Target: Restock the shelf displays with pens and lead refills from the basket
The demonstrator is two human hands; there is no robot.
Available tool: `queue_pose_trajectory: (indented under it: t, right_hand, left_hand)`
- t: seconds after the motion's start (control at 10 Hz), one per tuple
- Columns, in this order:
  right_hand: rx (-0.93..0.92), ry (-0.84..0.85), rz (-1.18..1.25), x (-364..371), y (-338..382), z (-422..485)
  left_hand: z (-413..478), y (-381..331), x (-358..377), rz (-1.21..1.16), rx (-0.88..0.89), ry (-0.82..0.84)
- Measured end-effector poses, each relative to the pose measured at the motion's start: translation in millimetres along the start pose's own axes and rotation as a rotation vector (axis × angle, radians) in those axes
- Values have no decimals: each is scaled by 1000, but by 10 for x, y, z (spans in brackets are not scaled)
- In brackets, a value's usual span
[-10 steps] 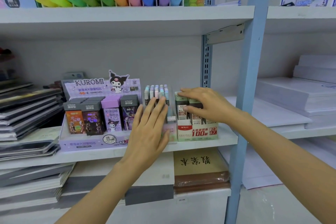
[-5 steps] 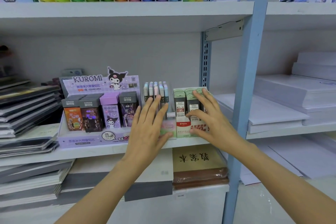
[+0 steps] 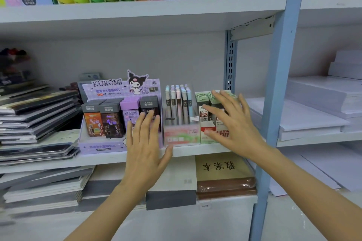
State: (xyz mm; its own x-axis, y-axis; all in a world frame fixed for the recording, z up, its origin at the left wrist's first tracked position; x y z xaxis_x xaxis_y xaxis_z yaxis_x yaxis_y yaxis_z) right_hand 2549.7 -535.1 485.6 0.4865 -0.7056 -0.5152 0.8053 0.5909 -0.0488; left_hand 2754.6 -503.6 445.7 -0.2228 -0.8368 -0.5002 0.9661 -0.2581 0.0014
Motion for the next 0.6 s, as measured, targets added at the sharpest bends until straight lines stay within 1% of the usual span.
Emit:
queue_pose_trajectory:
  t: [0.1,0.2,0.4,0.5,0.6]
  right_hand:
    - [-16,-6,18,130,206,-48]
    - [42,35,33,251,233,-64]
    - [55,48,81,297,205,-48]
    - [48,37,91,245,212,-54]
    - [55,-59,145,8,280,-4]
  left_hand:
    - [-214,233,12,76,-85,99]
    - [-251,270,18,43,-84,140]
    - [-194,209,-1,24,-82,105]
    - [-174,188,10,-8,-53,59]
    - [-205,211,-86,-34,-54,1]
Point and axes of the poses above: each hand's wrist, its own z-axis towards the middle knuckle, its own x-axis out of the palm, y = z × x, the point moved 9 cm from there along z, towards the middle knuckle, and after that the axes turned 9 degrees about -y, right-handed, at the moved point
